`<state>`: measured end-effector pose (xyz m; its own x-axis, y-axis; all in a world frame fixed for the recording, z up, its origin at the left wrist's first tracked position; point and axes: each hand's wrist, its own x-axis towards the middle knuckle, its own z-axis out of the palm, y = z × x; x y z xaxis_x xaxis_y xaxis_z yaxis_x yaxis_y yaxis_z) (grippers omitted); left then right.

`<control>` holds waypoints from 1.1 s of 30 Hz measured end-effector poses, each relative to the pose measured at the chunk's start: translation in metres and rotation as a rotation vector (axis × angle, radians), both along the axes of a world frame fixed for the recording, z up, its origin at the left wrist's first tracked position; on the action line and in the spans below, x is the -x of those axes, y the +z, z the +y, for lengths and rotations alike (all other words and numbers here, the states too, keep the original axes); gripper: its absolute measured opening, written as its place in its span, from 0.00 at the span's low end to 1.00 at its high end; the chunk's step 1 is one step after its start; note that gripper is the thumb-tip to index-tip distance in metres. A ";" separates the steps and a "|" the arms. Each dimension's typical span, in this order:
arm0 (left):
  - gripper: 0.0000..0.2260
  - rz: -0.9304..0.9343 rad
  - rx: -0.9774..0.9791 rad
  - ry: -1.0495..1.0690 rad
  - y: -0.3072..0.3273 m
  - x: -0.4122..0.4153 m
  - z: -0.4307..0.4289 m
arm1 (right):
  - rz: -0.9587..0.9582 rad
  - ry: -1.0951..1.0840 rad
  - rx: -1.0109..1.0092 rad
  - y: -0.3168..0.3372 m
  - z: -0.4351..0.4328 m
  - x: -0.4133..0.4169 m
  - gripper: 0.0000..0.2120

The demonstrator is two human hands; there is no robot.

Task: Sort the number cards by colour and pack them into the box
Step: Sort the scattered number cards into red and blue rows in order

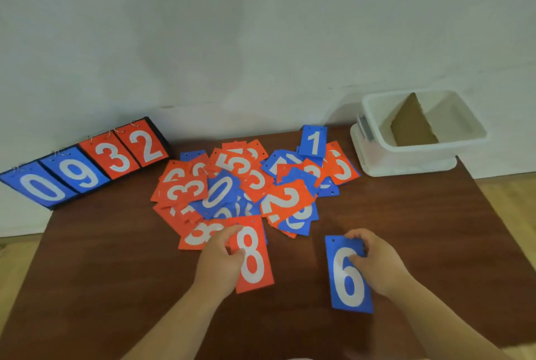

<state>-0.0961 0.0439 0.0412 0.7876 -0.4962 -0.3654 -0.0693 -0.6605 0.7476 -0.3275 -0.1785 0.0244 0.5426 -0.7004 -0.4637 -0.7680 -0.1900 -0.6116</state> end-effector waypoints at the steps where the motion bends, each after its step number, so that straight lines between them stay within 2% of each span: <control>1: 0.22 0.002 -0.015 -0.013 -0.004 0.007 0.000 | 0.040 0.014 -0.010 -0.007 0.000 0.012 0.19; 5: 0.23 0.030 -0.071 -0.053 -0.017 0.036 -0.009 | 0.165 0.109 -0.041 -0.032 0.001 0.044 0.21; 11: 0.24 0.106 -0.140 -0.065 -0.019 0.080 -0.032 | 0.245 0.249 0.208 -0.048 -0.001 0.061 0.27; 14: 0.24 0.106 -0.108 -0.070 -0.015 0.095 -0.045 | 0.221 0.257 0.241 -0.044 -0.006 0.064 0.26; 16: 0.23 0.130 -0.078 -0.063 -0.010 0.105 -0.056 | 0.092 0.132 0.104 -0.033 -0.010 0.061 0.19; 18: 0.23 0.143 -0.036 -0.068 -0.007 0.117 -0.069 | -0.050 0.002 -0.130 -0.016 -0.012 0.055 0.12; 20: 0.22 0.180 0.037 -0.078 -0.005 0.130 -0.085 | -0.135 -0.042 -0.312 0.002 -0.014 0.050 0.08; 22: 0.21 0.212 0.106 -0.099 -0.003 0.144 -0.102 | -0.215 -0.015 -0.364 0.011 -0.018 0.051 0.07; 26: 0.26 0.228 0.160 -0.119 -0.007 0.164 -0.125 | -0.235 -0.043 -0.280 0.006 -0.038 0.068 0.08; 27: 0.29 0.185 0.111 -0.163 -0.012 0.167 -0.125 | -0.218 -0.071 -0.228 0.000 -0.045 0.074 0.09; 29: 0.35 -0.017 -0.127 -0.422 -0.031 0.172 -0.117 | -0.150 -0.129 -0.115 -0.014 -0.063 0.089 0.11; 31: 0.36 -0.203 -0.380 -0.728 -0.054 0.178 -0.102 | -0.072 -0.153 -0.051 -0.027 -0.079 0.103 0.12; 33: 0.36 -0.291 -0.525 -0.874 -0.070 0.184 -0.089 | -0.011 -0.146 -0.037 -0.038 -0.092 0.112 0.14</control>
